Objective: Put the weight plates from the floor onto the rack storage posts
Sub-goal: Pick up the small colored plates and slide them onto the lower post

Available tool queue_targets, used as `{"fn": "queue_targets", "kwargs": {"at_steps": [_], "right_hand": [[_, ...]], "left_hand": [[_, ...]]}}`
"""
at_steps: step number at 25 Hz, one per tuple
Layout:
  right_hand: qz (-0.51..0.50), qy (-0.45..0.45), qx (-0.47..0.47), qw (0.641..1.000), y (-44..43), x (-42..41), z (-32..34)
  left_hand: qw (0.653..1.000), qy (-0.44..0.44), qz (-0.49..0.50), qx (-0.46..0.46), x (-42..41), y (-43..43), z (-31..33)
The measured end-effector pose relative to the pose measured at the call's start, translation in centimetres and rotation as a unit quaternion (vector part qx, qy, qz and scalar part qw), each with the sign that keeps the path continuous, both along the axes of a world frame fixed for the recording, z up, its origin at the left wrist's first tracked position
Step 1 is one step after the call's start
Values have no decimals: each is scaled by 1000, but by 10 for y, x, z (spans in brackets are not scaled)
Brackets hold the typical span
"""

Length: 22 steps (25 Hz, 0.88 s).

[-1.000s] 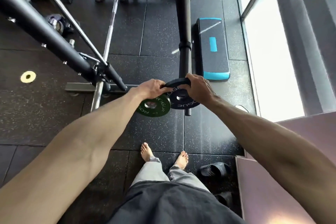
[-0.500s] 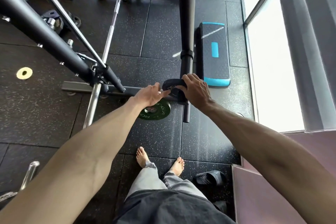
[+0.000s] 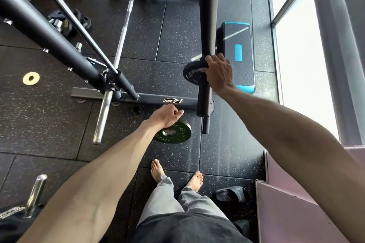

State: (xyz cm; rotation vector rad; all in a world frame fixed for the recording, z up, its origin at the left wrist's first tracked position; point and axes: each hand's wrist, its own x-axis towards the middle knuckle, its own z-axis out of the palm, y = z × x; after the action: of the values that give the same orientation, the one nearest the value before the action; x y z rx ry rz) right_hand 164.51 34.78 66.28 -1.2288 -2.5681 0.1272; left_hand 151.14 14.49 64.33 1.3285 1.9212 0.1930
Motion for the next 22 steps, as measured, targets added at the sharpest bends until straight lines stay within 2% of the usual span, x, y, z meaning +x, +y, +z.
{"fn": "queue_targets", "kwargs": {"at_steps": [6,10,11,13,15,17,19,22], "right_hand": [[-28,-13,8,1000,19,-15,11],[61,81,84,991,-20,1,6],[91,109,77,987,-38,11,1],[124,141,-19,982,-77,37,-10],[121,137,-136,974,-106,60,-18],[101,137,-201,965,-118,76,-20],[90,143,-224,960,-119,89,-21],[86,145,-216,962,-124,101,-25]], "left_hand": [[977,-145,151,30,-7,5,2],[946,-233,224,36,-14,19,6],[937,-251,242,33,-13,23,9],[920,-280,273,36,-8,34,16],[914,-286,284,39,-4,42,19],[921,-291,257,35,3,49,22],[939,-269,208,45,16,55,25],[978,-147,110,103,37,61,34]]}}
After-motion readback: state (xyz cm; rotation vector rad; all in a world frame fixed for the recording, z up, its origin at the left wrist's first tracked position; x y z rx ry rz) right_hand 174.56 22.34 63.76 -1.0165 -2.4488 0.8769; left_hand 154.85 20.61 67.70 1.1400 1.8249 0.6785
